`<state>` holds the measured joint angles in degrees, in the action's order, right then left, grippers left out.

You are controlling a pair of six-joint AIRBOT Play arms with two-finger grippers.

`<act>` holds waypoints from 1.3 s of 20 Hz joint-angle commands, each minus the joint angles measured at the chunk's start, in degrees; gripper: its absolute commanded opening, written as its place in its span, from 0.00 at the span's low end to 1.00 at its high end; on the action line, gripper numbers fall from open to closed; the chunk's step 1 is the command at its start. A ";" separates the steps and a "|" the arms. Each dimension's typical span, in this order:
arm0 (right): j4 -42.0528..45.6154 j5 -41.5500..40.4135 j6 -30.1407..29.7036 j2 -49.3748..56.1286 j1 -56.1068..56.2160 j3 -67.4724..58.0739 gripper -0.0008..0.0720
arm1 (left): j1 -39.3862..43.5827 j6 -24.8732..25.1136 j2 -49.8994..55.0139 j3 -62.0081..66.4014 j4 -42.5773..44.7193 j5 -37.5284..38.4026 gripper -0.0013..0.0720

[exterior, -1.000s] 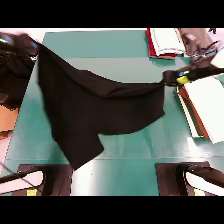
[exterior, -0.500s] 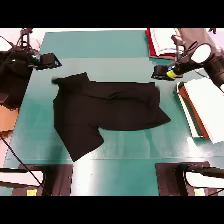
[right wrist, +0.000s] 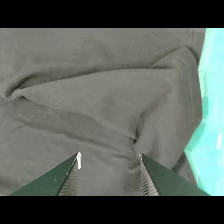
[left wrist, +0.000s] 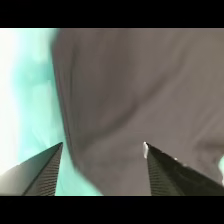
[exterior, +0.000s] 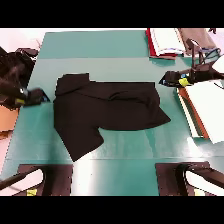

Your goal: Fold the shirts.

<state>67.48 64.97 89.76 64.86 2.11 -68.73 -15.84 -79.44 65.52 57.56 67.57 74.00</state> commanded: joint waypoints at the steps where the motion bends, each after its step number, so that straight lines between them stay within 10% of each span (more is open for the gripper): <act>1: -0.83 -1.57 -0.28 -3.19 -0.15 3.76 0.61 | -0.85 -0.74 -7.48 -17.44 0.74 -4.09 0.84; 17: -4.79 2.56 -2.12 -3.19 -1.60 3.76 0.61 | 5.09 0.28 -7.06 -24.24 -6.19 -16.41 0.83; 18: -4.74 4.57 -2.89 -3.19 -2.71 3.78 0.61 | 5.09 0.28 -7.06 -24.24 -6.08 -16.41 0.78; 20: -4.24 8.39 -3.85 -3.19 -5.81 3.87 0.61 | 5.09 0.44 -7.06 -24.24 -6.08 -17.14 0.16; 21: -4.26 9.62 -4.26 -3.37 -7.56 4.61 0.61 | 5.09 0.44 -7.06 -24.20 -6.10 -18.27 0.06; 26: 0.04 9.99 -4.87 -8.17 -20.37 20.87 0.72 | 5.09 0.44 -7.56 -20.31 -6.16 -16.41 0.05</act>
<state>65.17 73.60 85.71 58.85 -11.62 -55.77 -10.76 -79.00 58.28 35.29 61.43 56.38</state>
